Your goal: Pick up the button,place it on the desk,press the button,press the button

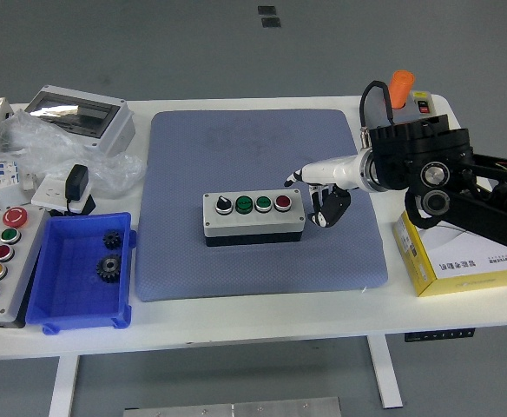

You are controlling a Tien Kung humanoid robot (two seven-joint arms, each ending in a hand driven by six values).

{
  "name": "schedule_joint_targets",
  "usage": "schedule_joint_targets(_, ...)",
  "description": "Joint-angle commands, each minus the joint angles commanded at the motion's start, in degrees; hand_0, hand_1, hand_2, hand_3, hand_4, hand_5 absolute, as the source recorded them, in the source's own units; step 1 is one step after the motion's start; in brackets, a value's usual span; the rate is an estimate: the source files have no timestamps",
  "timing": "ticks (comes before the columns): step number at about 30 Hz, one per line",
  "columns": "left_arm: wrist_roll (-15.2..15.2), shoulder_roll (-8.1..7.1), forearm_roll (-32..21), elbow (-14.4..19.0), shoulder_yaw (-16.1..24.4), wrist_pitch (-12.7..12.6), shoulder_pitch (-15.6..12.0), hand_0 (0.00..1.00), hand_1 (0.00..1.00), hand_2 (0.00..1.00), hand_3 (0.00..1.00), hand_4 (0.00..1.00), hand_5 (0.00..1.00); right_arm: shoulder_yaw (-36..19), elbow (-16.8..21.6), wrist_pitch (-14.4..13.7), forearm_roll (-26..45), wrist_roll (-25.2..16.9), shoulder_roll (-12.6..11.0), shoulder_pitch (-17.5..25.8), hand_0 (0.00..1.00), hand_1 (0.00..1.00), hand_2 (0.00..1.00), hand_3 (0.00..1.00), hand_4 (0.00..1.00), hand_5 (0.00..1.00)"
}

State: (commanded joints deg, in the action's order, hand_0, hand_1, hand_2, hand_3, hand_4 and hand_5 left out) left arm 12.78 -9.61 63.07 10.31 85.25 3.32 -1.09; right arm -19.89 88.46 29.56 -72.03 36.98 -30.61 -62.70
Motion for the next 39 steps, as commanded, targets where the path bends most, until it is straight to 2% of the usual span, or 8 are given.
schedule_joint_targets(3, -0.02, 0.03, 0.10, 0.00, 0.09, 0.03, 0.09, 0.568, 0.526, 0.490, 0.593, 0.163, 0.002, 0.67, -0.76, -0.22, 0.36, 0.00, 0.48, 0.09, 0.446, 0.458, 0.324, 0.998, 0.208, 0.008)
schedule_joint_targets(4, -0.01, 0.05, 0.18, 0.00, 0.15, 0.04, 0.12, 0.569, 0.526, 0.490, 0.595, 0.163, 0.002, 0.85, -0.99, -0.33, 0.42, 0.00, 0.64, 0.13, 0.426, 0.454, 0.320, 0.998, 0.177, 0.002)
schedule_joint_targets(23, 0.08, -0.05, 0.21, 0.00, 0.17, 0.04, 0.33, 0.569, 0.527, 0.491, 0.595, 0.167, 0.002, 5.31, -2.19, -1.28, 1.35, 0.00, 2.45, 0.13, 0.417, 0.447, 0.315, 0.998, 0.170, 0.005)
schedule_joint_targets(27, -0.06, -0.15, 0.08, 0.00, 0.15, -0.02, 0.42, 0.569, 0.527, 0.491, 0.595, 0.167, 0.002, 5.27, -2.37, -2.15, 0.88, 0.00, 2.24, 0.15, 0.417, 0.447, 0.315, 0.998, 0.170, 0.005)
schedule_joint_targets(33, -0.04, -0.03, 0.07, 0.00, 0.20, -0.03, 0.34, 0.571, 0.528, 0.491, 0.596, 0.171, 0.002, -0.15, -0.99, -3.15, 1.49, 0.00, -1.00, 1.63, 0.420, 0.446, 0.313, 0.998, 0.170, 0.006)
schedule_joint_targets(36, 0.09, 0.10, 0.06, 0.00, 0.18, 0.05, 0.19, 0.570, 0.528, 0.491, 0.595, 0.172, 0.002, -4.92, -0.37, -1.47, 4.27, 0.00, -3.73, 4.26, 0.419, 0.446, 0.312, 0.998, 0.174, 0.006)
schedule_joint_targets(39, 0.25, 0.22, -0.05, 0.00, 0.09, 0.17, 0.05, 0.570, 0.528, 0.491, 0.595, 0.172, 0.002, -10.35, -0.17, -0.17, 5.32, 0.00, -5.33, 7.60, 0.419, 0.446, 0.312, 0.998, 0.174, 0.006)
